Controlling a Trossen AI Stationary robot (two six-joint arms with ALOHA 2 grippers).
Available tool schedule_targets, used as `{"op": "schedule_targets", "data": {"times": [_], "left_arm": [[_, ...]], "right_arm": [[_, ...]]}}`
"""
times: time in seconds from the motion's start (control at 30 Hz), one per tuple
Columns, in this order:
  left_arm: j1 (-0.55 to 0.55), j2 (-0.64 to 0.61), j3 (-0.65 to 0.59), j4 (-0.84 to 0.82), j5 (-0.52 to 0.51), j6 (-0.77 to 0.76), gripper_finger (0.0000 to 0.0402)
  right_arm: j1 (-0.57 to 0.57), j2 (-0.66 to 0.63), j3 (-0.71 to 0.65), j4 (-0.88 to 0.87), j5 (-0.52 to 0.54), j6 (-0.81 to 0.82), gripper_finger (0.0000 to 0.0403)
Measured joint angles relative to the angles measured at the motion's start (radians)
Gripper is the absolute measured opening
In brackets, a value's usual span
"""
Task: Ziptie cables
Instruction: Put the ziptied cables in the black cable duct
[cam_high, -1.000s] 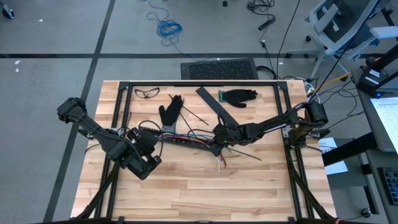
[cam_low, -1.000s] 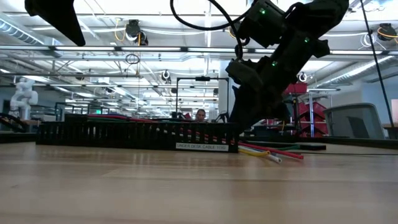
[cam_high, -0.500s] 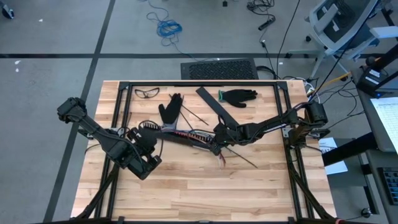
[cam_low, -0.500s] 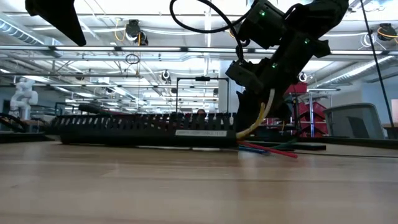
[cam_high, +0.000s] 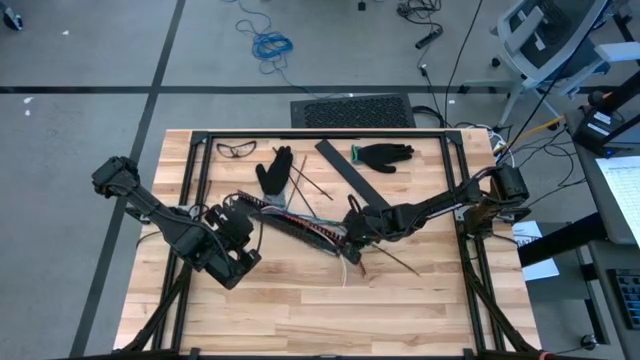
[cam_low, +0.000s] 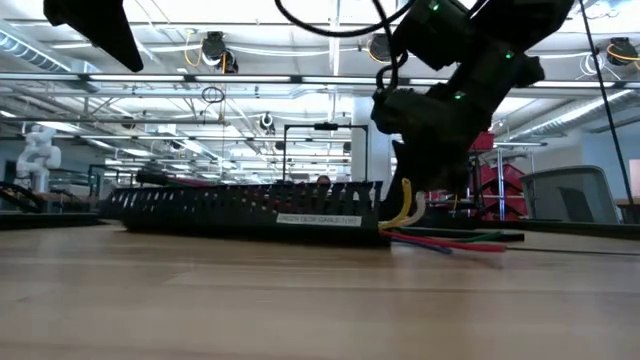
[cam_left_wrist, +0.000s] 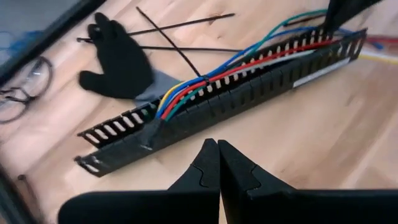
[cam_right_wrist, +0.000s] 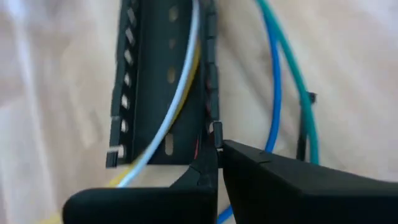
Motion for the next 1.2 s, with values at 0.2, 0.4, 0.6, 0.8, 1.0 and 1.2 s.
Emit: {"op": "schedule_targets", "data": {"times": [0.2, 0.4, 0.6, 0.8, 1.0, 1.2], "left_arm": [[0.0, 0.0, -0.048, 0.237, 0.0, 0.045, 0.0], [0.075, 0.0, -0.206, 0.622, 0.21, 0.231, 0.0], [0.196, -0.001, -0.267, 0.701, 0.382, 0.302, 0.0], [0.207, -0.008, -0.267, 0.781, 0.532, 0.292, 0.0], [0.157, -0.008, -0.267, 0.791, 0.404, 0.242, 0.0], [0.122, 0.013, -0.267, 0.794, 0.345, 0.223, 0.0]], "right_arm": [[0.083, -0.003, 0.003, -0.05, -0.05, -0.047, 0.0003], [0.151, -0.003, 0.003, -0.061, -0.068, -0.055, 0.0003], [0.183, -0.002, 0.001, -0.07, -0.069, -0.059, 0.0002], [0.188, -0.001, 0.001, -0.104, -0.033, -0.063, 0.0002], [0.187, -0.001, -0.001, -0.142, 0.016, -0.071, 0.0002], [0.186, 0.0, -0.002, -0.126, 0.02, -0.075, 0.0002]]}}
